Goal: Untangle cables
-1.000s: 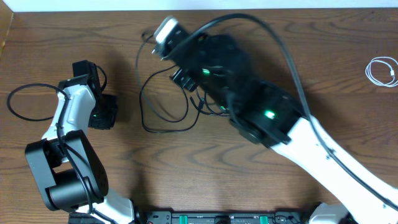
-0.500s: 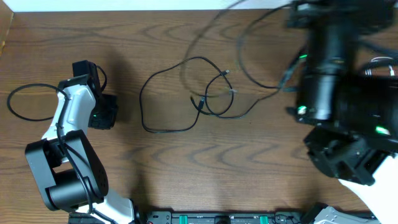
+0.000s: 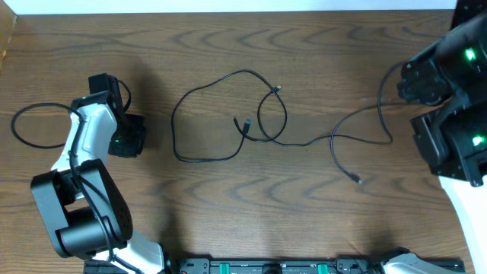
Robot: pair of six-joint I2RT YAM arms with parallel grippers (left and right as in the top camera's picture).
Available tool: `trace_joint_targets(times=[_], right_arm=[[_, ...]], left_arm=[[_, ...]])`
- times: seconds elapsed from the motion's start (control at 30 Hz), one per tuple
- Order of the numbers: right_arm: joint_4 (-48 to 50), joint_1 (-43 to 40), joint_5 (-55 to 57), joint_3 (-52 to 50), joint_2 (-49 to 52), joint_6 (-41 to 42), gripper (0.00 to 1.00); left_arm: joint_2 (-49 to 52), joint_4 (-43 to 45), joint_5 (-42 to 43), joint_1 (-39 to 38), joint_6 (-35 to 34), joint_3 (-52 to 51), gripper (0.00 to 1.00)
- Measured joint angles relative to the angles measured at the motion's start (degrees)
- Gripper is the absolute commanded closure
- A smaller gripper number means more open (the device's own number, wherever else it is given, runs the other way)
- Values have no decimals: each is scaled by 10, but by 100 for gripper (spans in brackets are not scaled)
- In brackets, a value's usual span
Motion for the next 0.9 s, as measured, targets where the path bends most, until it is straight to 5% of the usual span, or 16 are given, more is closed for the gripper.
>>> trace_joint_targets(times=[0.23,0.4,0.6,0.9], right_arm=[[-316,-63,-52,1,31,210,99],[-500,-125,-243,0,78,376,99],[-558,-199,-447,-1,189,449,99],[-591,-225,-548,-4,318,465,97]], left_arm=[[0,65,63,-4,113,0,83],[0,97,117,-23,211,0,83],[0,124,161,-64,281,0,83],[0,150,170,-129,314,0,72]])
